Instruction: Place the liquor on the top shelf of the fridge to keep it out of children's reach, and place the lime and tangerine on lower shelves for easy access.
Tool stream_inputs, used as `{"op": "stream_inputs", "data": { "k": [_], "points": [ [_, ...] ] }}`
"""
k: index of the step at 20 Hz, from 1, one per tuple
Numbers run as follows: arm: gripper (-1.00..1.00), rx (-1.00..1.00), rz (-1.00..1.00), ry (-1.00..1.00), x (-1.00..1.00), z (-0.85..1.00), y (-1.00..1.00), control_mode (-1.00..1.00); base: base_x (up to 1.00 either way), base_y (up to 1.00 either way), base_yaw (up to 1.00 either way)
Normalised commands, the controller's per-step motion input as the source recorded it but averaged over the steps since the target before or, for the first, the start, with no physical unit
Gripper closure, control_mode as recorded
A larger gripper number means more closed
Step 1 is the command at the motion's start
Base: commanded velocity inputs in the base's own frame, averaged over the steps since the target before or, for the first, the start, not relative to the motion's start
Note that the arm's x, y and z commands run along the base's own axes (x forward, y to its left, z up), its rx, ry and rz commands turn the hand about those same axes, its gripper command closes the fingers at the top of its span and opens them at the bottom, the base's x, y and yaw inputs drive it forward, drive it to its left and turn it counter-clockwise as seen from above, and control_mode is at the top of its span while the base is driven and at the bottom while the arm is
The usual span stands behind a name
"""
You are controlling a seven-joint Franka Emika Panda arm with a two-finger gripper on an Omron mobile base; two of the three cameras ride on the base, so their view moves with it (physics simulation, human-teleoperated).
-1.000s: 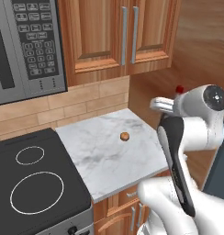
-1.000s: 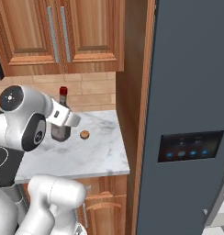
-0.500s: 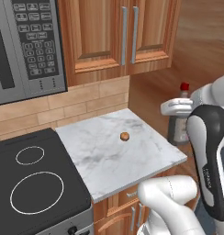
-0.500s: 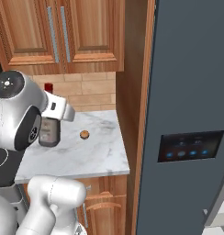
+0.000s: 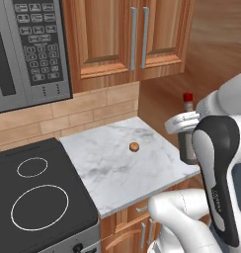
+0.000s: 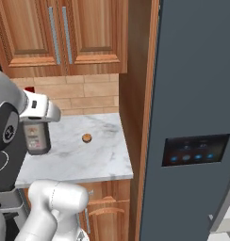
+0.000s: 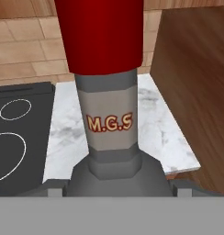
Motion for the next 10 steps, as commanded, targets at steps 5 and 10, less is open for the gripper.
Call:
{"op": "stream_inputs", "data": {
  "k": [5,10],
  "points": [
    [1.00,0.00,0.00,-0.02,-0.18,0.00,0.00,-1.00,0.00,0.00,0.00],
    [1.00,0.00,-0.03,-0.01,-0.05,0.00,0.00,-1.00,0.00,0.00,0.00]
  ]
}}
